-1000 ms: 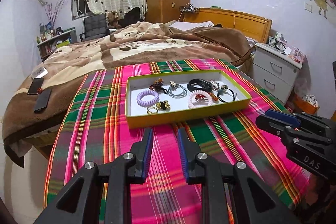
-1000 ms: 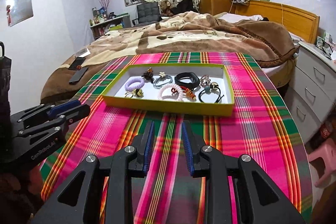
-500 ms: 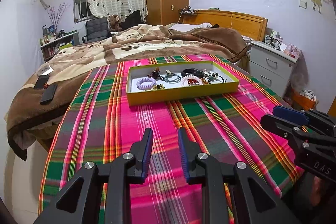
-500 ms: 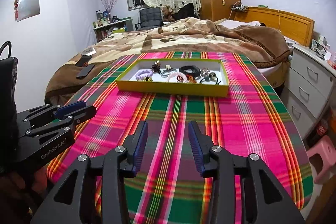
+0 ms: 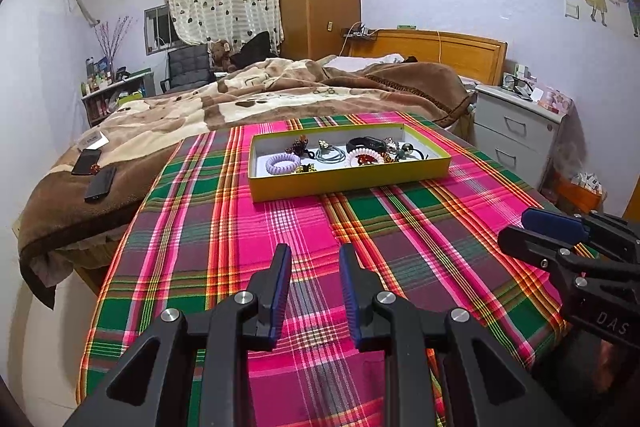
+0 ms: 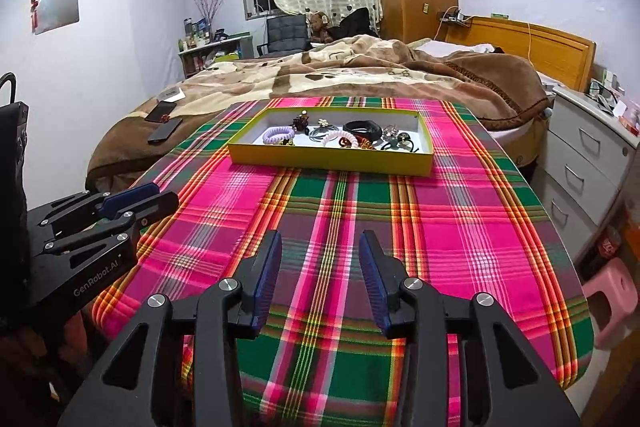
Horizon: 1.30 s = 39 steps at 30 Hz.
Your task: Organize jewelry
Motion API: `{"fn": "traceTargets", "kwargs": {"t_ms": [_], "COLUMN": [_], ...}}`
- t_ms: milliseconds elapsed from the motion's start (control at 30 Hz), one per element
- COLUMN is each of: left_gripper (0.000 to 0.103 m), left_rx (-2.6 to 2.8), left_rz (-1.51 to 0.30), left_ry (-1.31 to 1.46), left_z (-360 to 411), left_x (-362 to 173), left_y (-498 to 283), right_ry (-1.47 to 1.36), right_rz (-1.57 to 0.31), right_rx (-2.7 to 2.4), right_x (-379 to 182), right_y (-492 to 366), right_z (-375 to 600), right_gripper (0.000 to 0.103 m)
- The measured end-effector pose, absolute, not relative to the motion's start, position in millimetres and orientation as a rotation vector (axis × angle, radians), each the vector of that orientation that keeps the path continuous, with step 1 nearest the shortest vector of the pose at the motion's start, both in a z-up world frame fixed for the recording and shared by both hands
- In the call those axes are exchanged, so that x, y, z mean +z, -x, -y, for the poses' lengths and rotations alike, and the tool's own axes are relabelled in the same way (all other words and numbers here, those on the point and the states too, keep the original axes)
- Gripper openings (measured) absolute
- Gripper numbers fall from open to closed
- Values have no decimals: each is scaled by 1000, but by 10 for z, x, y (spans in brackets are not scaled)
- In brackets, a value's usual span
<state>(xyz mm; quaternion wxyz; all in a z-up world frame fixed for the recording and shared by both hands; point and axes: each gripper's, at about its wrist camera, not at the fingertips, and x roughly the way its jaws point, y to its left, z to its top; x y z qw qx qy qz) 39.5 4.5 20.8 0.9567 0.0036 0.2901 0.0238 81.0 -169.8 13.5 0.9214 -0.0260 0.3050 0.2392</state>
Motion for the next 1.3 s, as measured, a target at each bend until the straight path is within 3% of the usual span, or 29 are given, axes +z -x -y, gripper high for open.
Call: {"fn": "traceTargets", "kwargs": {"t_ms": [1300], "left_gripper": [24], "left_rx": [50], "left_rz": [-583], "left_ry": [6], "left_z": [-66], "left_x": [205], "left_y": [-372], "right_ry": [47], "right_rz": [-648], "right_rx": [487], "right_x": [122], "right_y": [-816], "right_z": [1701], "right_gripper": [41]}}
